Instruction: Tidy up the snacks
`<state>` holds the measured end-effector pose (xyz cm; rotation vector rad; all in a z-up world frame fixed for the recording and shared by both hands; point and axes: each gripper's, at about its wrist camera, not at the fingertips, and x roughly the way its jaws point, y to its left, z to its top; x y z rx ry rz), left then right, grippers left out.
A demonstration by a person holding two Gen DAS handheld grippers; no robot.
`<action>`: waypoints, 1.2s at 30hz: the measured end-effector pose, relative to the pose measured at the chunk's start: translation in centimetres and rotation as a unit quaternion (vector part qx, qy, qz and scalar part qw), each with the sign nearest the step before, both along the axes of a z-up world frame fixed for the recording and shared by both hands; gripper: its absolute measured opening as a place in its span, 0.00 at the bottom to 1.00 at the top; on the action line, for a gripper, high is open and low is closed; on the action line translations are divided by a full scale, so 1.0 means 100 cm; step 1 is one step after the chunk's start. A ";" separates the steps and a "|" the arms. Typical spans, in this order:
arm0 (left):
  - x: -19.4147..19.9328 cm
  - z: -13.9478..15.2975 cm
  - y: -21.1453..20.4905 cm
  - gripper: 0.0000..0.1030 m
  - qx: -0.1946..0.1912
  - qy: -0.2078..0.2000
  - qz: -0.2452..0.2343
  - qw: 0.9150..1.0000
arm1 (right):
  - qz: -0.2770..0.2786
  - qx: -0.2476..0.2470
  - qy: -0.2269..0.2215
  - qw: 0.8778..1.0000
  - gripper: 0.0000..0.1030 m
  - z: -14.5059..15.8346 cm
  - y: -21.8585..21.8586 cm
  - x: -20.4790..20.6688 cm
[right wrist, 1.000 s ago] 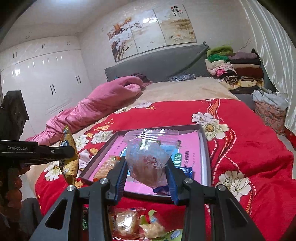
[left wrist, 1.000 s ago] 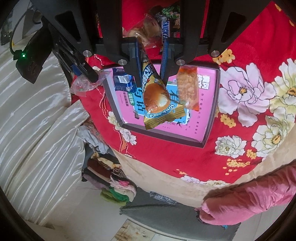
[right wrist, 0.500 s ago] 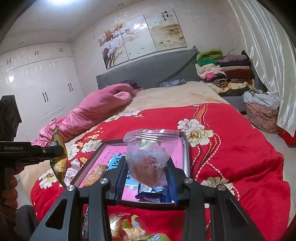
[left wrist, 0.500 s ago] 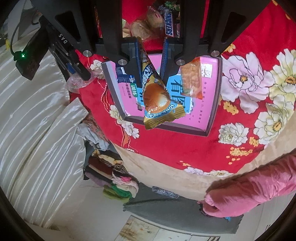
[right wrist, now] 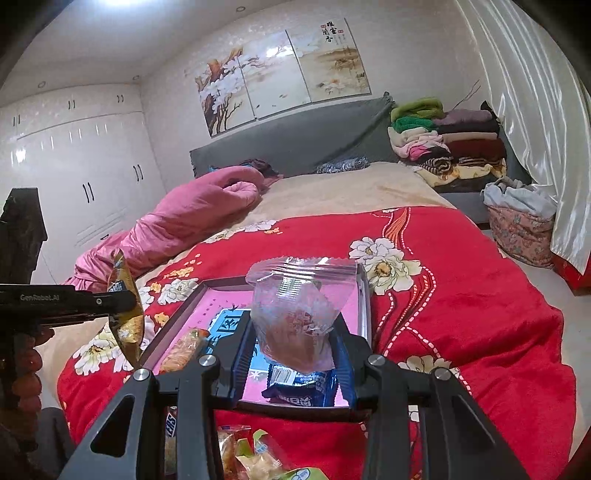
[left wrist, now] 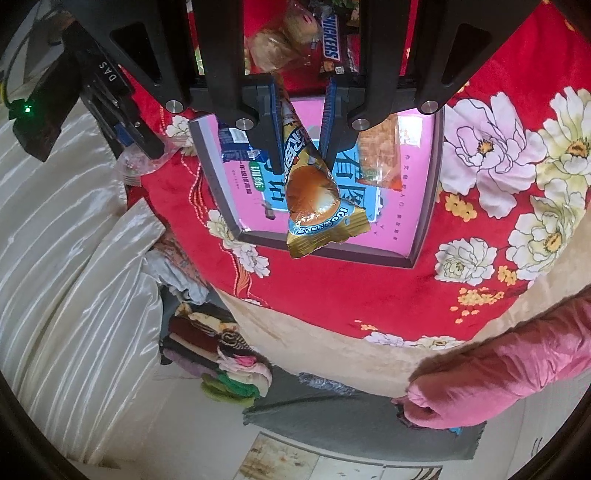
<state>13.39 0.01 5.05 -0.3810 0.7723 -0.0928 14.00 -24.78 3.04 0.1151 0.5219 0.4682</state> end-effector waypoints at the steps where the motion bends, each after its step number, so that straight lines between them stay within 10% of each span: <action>1: 0.001 -0.001 -0.001 0.18 0.001 0.001 0.001 1.000 | 0.000 -0.002 0.002 1.000 0.39 0.000 0.001 0.001; 36: 0.036 -0.047 -0.011 0.18 0.024 0.034 0.005 0.999 | -0.008 -0.011 0.046 0.999 0.39 -0.021 0.006 0.027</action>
